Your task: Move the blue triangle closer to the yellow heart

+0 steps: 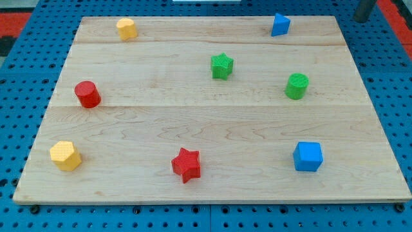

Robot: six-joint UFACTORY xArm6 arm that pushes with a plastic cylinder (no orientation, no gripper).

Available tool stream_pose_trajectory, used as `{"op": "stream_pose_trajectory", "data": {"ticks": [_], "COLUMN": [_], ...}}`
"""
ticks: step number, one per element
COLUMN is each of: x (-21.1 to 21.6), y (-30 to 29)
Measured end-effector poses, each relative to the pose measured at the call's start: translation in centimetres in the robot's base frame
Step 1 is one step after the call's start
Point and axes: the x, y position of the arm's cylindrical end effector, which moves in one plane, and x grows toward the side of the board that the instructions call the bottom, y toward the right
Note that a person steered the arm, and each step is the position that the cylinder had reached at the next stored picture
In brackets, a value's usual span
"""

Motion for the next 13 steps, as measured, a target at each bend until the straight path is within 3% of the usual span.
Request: {"op": "stream_pose_trajectory", "data": {"ticks": [2,3,5,6,7,8,9,10,11,12,13], "x": [-1.1,-1.1,1.3,1.3,1.3,0.8,4.4,6.6,5.8,6.2,3.5], "y": [-12.8,-12.8,-29.2,-29.8,-26.5,-20.5,-14.6,-20.0,-31.7,-26.7,-21.9]}}
